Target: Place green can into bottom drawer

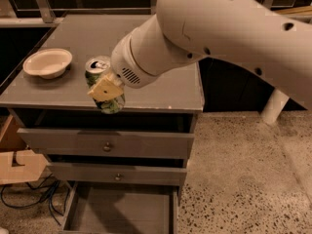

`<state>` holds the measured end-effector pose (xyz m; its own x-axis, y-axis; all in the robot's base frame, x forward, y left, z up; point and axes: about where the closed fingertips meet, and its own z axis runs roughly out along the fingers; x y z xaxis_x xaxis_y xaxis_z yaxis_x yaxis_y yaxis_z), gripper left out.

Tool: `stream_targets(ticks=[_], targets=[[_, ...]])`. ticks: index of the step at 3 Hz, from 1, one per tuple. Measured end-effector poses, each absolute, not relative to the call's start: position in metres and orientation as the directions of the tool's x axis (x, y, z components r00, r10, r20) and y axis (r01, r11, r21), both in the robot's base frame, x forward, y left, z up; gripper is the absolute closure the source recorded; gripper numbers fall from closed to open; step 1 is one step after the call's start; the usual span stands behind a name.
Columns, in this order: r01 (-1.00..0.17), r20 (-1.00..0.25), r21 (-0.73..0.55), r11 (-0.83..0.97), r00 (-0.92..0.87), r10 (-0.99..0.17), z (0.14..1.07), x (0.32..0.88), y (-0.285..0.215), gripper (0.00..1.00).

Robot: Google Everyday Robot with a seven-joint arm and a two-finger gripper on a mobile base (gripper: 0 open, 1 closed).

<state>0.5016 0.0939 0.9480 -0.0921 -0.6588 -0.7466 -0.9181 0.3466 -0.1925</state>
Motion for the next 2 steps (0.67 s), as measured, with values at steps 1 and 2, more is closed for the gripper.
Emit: stream_targets(ticks=[1, 2], targets=[[-0.902, -0.750, -0.185, 0.391, -0.127, -0.649, 0.931, 0.498, 0.091, 1.00], [-0.878, -0.755, -0.154, 0.454, -0.192, -0.627, 0.893, 0.489, 0.084, 1.00]])
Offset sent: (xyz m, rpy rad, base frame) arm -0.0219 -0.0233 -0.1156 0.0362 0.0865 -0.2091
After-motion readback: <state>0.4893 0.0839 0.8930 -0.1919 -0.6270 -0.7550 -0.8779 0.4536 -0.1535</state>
